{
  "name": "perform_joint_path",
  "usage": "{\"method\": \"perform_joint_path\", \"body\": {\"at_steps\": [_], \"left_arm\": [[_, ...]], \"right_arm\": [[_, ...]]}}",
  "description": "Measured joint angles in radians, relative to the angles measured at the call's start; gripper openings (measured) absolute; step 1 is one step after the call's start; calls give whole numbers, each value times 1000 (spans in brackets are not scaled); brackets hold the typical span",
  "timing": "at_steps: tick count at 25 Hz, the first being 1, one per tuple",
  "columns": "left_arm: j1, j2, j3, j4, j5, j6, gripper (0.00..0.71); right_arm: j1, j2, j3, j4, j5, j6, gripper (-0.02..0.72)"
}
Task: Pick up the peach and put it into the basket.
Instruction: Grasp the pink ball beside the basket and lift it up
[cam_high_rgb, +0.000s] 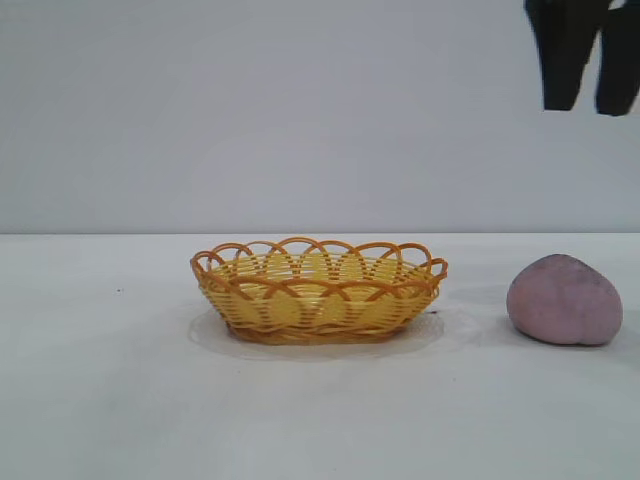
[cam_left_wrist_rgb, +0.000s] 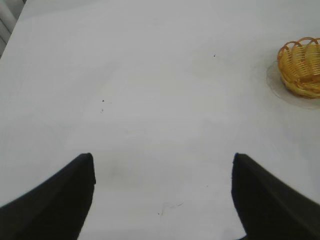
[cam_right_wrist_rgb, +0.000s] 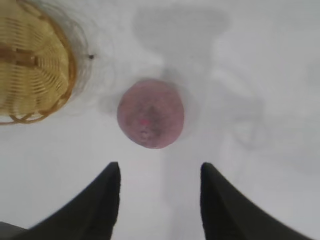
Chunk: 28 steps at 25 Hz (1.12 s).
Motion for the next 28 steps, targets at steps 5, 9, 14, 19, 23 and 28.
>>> {"method": "perform_joint_path", "body": {"at_steps": [5, 9, 14, 19, 23, 28], "left_arm": [[0, 0, 0, 0, 0, 0, 529], [0, 0, 0, 0, 0, 0, 529], [0, 0, 0, 0, 0, 0, 529], [0, 0, 0, 0, 0, 0, 529], [0, 0, 0, 0, 0, 0, 529], [0, 0, 0, 0, 0, 0, 529]], "right_arm": [[0, 49, 40, 6, -65, 0, 343], [0, 100, 41, 32, -80, 0, 343], [0, 160, 41, 49, -88, -2, 343], [0, 210, 41, 49, -95, -4, 261], [0, 216, 41, 30, -104, -4, 52], [0, 209, 41, 10, -108, -4, 0]]}}
